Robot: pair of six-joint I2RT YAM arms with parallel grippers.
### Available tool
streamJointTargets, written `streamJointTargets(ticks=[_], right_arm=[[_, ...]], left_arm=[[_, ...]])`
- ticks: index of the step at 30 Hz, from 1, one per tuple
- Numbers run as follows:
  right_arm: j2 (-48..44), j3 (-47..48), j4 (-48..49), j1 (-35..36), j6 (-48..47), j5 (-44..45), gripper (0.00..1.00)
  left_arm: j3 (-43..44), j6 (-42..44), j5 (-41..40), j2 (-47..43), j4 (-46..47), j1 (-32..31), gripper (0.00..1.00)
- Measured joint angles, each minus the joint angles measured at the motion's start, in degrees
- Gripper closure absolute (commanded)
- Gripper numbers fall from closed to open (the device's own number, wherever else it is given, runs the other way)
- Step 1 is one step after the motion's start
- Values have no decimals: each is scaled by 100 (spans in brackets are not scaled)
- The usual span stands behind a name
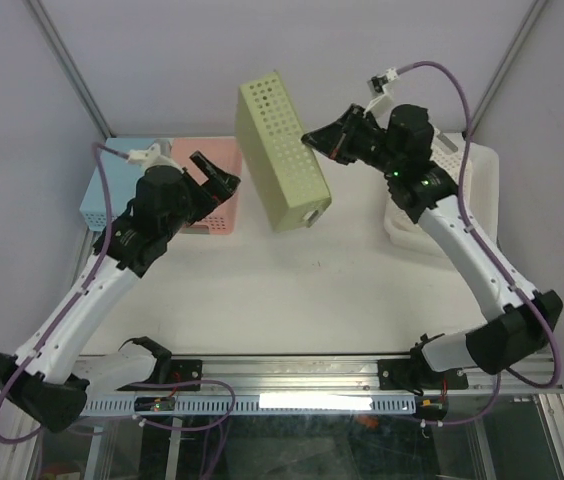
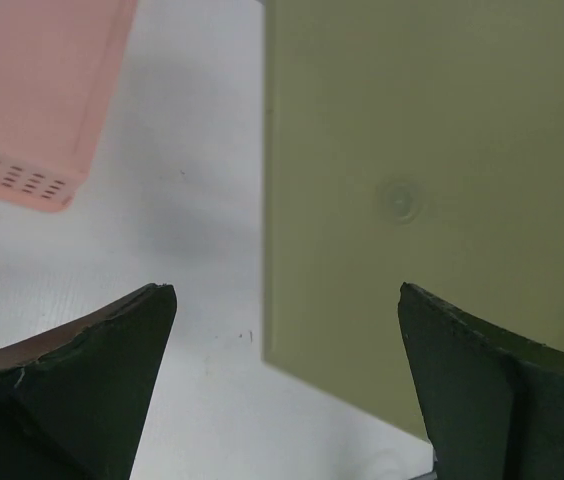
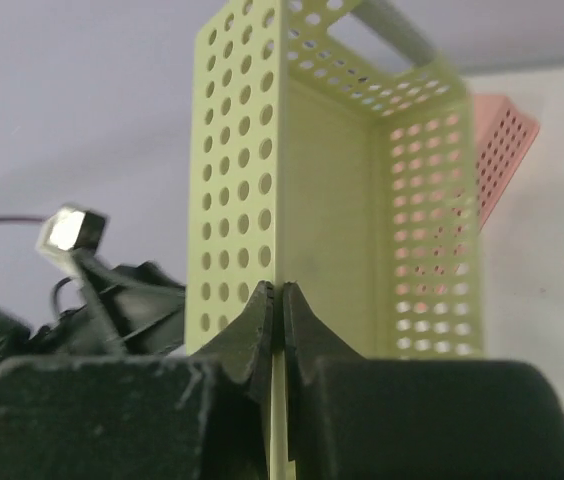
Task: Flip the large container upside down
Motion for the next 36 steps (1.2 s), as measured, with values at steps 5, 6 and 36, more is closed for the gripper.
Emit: streamJointTargets(ticks=[5, 6, 36], right_arm=[[881, -472, 778, 101, 898, -24, 100], [1032, -518, 861, 107, 1021, 20, 100], [2710, -2328, 3471, -1213, 3652, -140, 55]], left_arm=[[-341, -807, -946, -1012, -557, 0, 1], [-387, -887, -1091, -1161, -636, 0, 1], [-728, -1084, -1408, -1259, -549, 0, 1]])
